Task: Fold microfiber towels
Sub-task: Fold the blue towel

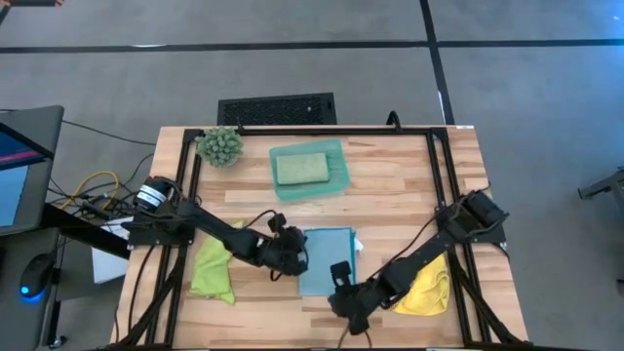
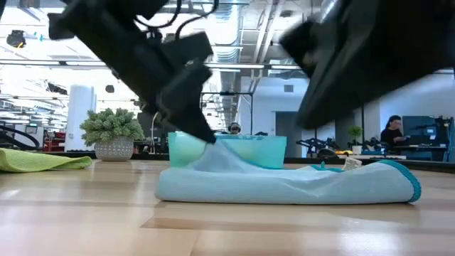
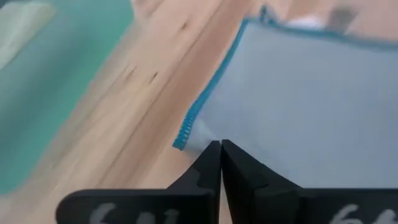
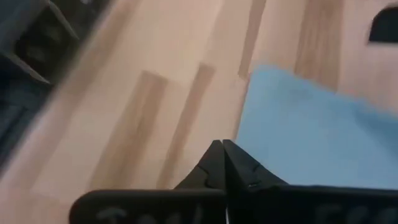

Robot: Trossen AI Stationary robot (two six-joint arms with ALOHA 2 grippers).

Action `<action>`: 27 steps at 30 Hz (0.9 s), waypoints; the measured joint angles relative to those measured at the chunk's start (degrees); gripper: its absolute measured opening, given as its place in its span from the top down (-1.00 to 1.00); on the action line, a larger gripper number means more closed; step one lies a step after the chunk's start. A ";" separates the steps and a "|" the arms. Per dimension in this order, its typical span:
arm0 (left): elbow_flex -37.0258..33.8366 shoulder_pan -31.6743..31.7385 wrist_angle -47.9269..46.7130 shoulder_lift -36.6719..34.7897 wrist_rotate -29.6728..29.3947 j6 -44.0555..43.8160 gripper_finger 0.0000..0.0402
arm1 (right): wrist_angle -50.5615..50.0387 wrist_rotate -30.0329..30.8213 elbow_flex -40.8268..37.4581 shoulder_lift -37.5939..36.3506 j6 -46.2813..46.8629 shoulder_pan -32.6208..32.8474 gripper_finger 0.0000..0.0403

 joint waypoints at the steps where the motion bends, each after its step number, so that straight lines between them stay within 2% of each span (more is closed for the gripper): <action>1: 0.00 -0.73 0.88 -0.27 0.03 0.51 1.00 | 0.06 0.53 0.01 -0.79 -0.43 0.42 0.97; 4: 0.00 -3.19 4.45 -0.74 1.04 3.71 1.00 | 0.71 1.45 -1.25 -1.83 -0.93 0.90 0.96; 7: 0.08 -4.72 5.01 -0.47 1.87 4.67 1.00 | 6.31 1.57 -6.13 -3.11 0.67 0.58 0.92; 12: -0.02 -4.76 -4.27 -0.35 -8.51 -2.05 1.00 | 12.46 1.15 -14.22 -4.13 6.60 -1.16 0.93; 15: -0.02 -4.26 -8.17 -0.35 -16.67 -4.46 1.00 | 14.43 -0.30 -15.98 -4.06 8.13 -2.19 0.94; 18: -0.02 -3.43 -8.47 -0.35 -20.69 -4.30 1.00 | 14.76 -2.09 -16.25 -3.92 8.33 -2.84 0.93; 21: 0.00 -2.57 -8.09 -0.35 -20.88 -4.34 1.00 | 15.54 -2.22 -16.24 -3.92 8.31 -2.82 0.90; 23: -0.01 -2.00 -8.27 -0.35 -18.79 -4.91 0.98 | 15.92 -2.23 -16.24 -3.92 8.29 -2.79 0.89; 27: -0.01 -1.21 -8.14 1.22 -16.37 -5.11 0.85 | 15.88 -4.06 -16.24 -3.92 9.34 -2.77 0.90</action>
